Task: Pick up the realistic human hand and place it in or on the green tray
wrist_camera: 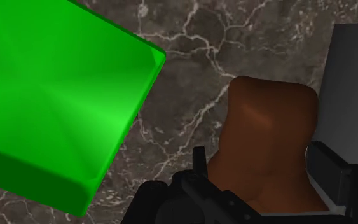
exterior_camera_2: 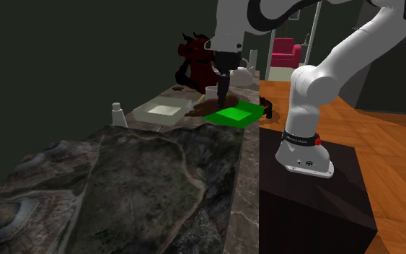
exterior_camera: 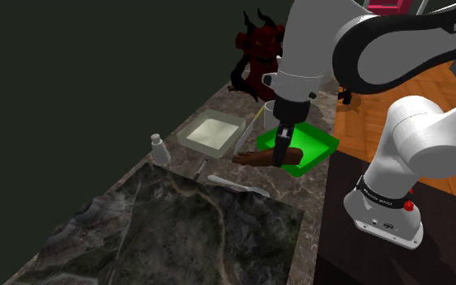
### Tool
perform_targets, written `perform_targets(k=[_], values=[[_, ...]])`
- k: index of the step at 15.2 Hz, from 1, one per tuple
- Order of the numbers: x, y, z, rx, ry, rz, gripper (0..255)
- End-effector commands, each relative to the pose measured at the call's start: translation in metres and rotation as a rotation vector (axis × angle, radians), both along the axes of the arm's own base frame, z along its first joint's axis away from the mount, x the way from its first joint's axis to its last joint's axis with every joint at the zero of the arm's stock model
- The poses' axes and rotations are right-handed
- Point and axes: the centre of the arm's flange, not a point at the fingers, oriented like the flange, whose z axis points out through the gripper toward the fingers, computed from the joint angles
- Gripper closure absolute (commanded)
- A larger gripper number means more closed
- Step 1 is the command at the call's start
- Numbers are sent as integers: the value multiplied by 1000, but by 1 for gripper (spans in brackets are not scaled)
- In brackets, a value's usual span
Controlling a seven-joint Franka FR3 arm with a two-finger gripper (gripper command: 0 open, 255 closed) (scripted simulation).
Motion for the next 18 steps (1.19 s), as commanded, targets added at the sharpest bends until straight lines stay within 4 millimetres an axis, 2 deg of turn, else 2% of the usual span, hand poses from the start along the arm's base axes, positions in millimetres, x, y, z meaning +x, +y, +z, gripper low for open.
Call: perform_targets(k=[1,3,18], values=[[0,0,11,0,0,0,255],[0,0,21,0,0,0,255],[-17,-197,24,0,0,0,255]])
